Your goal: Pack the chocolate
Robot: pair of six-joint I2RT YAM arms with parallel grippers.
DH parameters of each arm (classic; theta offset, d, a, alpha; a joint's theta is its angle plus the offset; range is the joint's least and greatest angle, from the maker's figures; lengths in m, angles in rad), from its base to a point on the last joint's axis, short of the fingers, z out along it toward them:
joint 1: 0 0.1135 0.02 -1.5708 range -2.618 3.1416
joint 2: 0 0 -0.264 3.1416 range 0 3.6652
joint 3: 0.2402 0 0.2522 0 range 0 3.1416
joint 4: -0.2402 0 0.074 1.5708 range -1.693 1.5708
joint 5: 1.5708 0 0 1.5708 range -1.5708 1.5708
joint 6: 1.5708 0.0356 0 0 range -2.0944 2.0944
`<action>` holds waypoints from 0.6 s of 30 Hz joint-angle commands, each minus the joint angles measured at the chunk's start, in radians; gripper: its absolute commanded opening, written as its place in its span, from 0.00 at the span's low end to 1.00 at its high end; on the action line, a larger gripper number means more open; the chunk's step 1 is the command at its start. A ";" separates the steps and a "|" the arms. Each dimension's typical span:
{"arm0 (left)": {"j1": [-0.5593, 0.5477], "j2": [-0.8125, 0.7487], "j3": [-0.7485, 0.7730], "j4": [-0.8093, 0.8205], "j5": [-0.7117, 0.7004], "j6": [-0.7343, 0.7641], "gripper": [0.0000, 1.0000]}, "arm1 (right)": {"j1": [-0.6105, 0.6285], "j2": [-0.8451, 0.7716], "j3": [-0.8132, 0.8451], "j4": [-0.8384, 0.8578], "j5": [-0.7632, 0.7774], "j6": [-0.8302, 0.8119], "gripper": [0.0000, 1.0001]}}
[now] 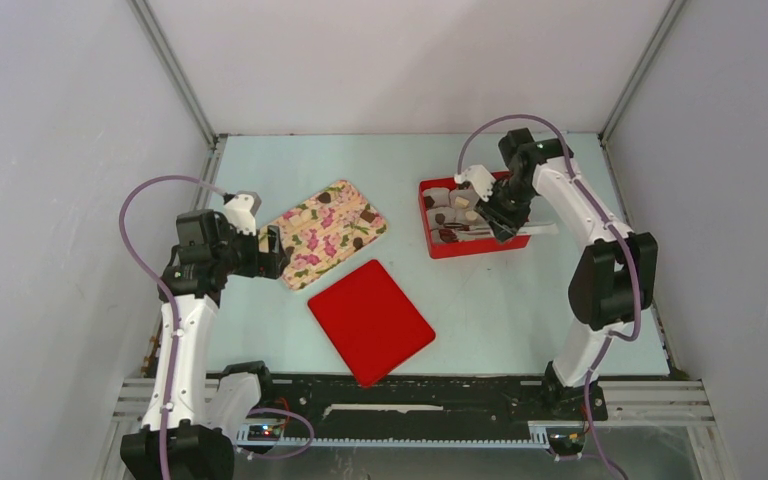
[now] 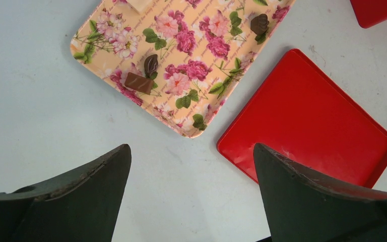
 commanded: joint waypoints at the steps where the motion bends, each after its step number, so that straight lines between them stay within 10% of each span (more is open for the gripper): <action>1: 0.007 -0.019 -0.020 0.025 -0.002 0.016 0.95 | -0.005 0.035 0.072 -0.059 -0.041 -0.024 0.34; 18: 0.007 -0.013 -0.021 0.035 0.015 0.014 0.95 | -0.089 -0.087 0.097 -0.039 -0.113 0.055 0.44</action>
